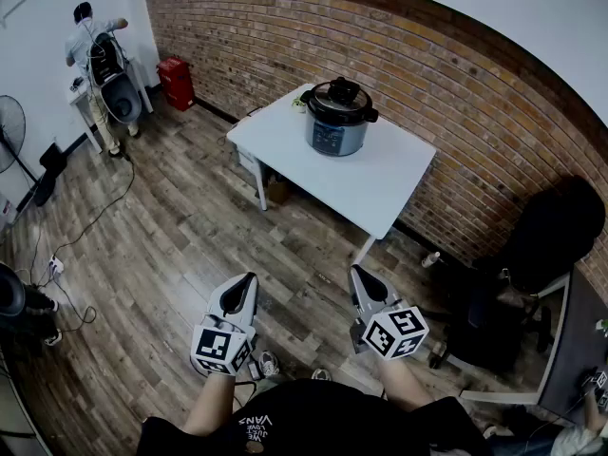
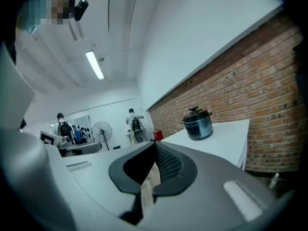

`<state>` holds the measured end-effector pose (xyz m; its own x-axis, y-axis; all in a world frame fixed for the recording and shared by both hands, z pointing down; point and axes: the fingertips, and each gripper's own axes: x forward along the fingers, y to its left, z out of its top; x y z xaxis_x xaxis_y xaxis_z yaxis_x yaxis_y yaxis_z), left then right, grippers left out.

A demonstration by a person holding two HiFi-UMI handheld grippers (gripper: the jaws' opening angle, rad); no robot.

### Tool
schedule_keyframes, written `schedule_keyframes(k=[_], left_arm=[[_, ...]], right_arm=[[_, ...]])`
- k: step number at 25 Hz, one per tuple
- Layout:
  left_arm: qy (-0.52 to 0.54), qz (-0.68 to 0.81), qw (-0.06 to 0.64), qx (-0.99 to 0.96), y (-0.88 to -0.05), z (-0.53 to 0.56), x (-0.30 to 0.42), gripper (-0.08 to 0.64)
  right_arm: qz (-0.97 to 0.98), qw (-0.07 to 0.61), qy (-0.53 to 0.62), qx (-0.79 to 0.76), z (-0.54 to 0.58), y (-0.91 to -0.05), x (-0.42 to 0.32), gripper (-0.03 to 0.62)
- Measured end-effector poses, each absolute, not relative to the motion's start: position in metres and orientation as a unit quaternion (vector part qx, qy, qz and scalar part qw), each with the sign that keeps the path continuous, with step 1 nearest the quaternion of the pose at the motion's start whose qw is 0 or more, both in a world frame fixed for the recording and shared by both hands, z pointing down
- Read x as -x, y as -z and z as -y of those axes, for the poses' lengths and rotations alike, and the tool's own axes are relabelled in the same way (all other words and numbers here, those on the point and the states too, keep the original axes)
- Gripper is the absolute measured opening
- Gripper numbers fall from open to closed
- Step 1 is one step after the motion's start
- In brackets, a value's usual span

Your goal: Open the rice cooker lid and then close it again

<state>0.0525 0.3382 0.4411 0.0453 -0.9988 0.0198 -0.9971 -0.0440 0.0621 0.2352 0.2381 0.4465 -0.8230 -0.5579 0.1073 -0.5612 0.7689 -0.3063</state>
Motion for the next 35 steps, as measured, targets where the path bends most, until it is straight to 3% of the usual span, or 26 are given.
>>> schedule_keyframes(k=[1, 3, 6, 10, 25, 35], left_arm=[[0.028, 0.685, 0.037, -0.727, -0.441, -0.335, -0.051, 0.01], [0.047, 0.674, 0.052, -0.736, -0.442, -0.329, -0.048, 0.233], [0.05, 0.663, 0.062, -0.744, -0.445, -0.325, -0.039, 0.322], [0.052, 0.661, 0.062, -0.746, -0.445, -0.323, -0.017, 0.368], [0.033, 0.628, 0.082, -0.773, -0.457, -0.307, 0.051, 0.37], [0.024, 0.621, 0.091, -0.778, -0.468, -0.237, 0.066, 0.37]], right_arm=[[0.941, -0.006, -0.16, -0.299, -0.237, -0.444, -0.233, 0.005], [0.94, -0.017, -0.15, -0.306, -0.234, -0.44, -0.227, 0.027], [0.934, -0.012, -0.14, -0.329, -0.229, -0.44, -0.217, 0.257], [0.924, -0.02, -0.136, -0.356, -0.225, -0.438, -0.204, 0.384], [0.901, -0.016, -0.148, -0.407, -0.225, -0.444, -0.156, 0.4], [0.9, -0.012, -0.155, -0.407, -0.153, -0.452, -0.137, 0.402]])
